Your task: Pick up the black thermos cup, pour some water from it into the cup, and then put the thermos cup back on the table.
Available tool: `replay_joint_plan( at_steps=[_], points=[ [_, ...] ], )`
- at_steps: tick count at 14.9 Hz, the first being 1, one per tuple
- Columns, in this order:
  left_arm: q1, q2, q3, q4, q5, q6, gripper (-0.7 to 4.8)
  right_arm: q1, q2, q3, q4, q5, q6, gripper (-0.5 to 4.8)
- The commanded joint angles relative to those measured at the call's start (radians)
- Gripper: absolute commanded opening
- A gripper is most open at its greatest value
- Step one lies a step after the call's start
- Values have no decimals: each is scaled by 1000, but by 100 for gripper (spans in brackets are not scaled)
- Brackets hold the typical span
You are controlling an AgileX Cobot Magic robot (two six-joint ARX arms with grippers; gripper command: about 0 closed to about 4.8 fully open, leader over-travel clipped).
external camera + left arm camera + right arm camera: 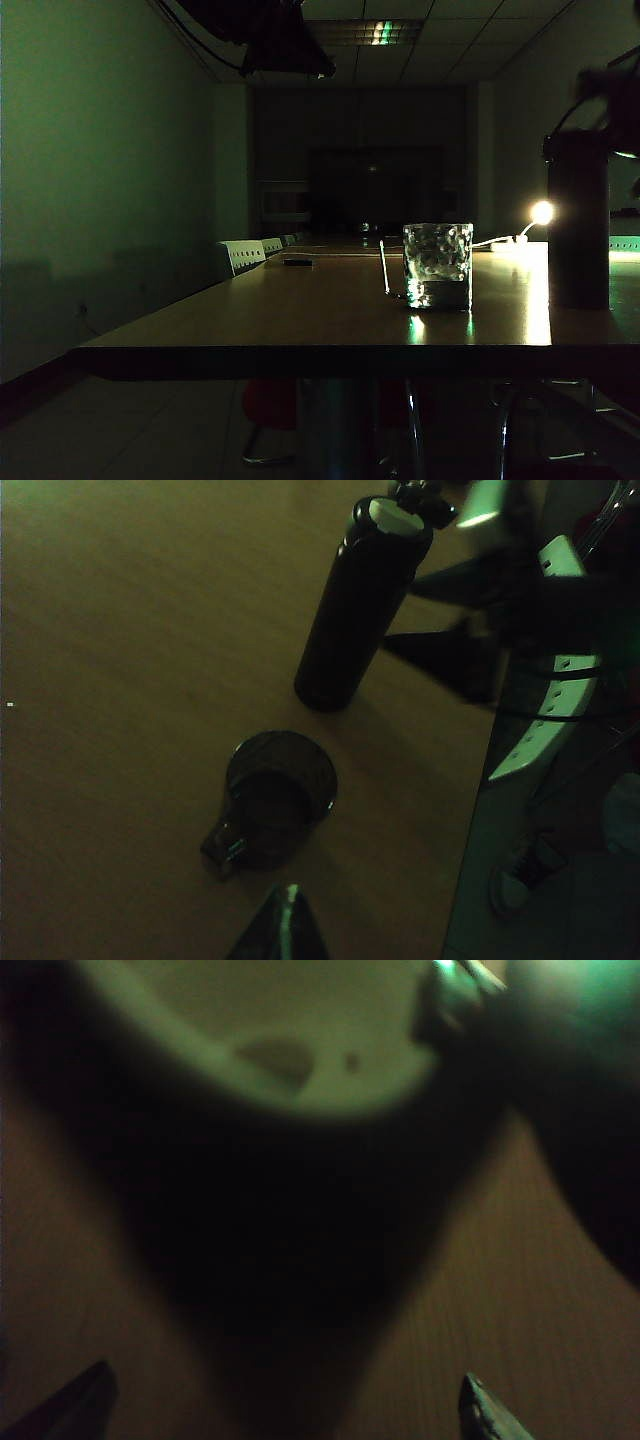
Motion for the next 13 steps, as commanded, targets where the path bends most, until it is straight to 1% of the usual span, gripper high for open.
replay_joint_plan(
  at_steps=[1,2,3,4,5,6,8,9,10,11,13],
  points=[
    [-1,-73,7,3,-13,-3,-8,1,-167,2,-254,33,44,279],
    [-1,-113,7,-7,-72,-3,-8,2,-240,2,-322,23,58,-28],
    [-3,-166,7,-34,-150,-13,-8,4,-315,2,-359,20,58,-6],
    [-9,-216,6,-69,-213,-35,-8,4,-391,2,-372,8,58,-6],
    [-11,-266,6,-113,-261,-37,-8,4,-464,1,-373,-3,58,-6],
    [-33,-318,6,-156,-327,-40,-8,4,-536,-7,-370,-1,58,-6],
    [-86,-425,5,-185,-484,-86,-8,4,-671,-68,-320,-1,77,-6],
    [-134,-476,5,-188,-564,-123,-8,4,-721,-114,-277,-13,120,-6],
    [-174,-521,4,-212,-647,-130,-8,11,-770,-166,-253,-58,120,-6],
    [-226,-560,4,-235,-743,-132,-8,17,-818,-210,-257,-61,113,-6],
    [-357,-630,3,-259,-905,-185,-8,16,-939,-304,-217,-74,82,-6]
  ],
)
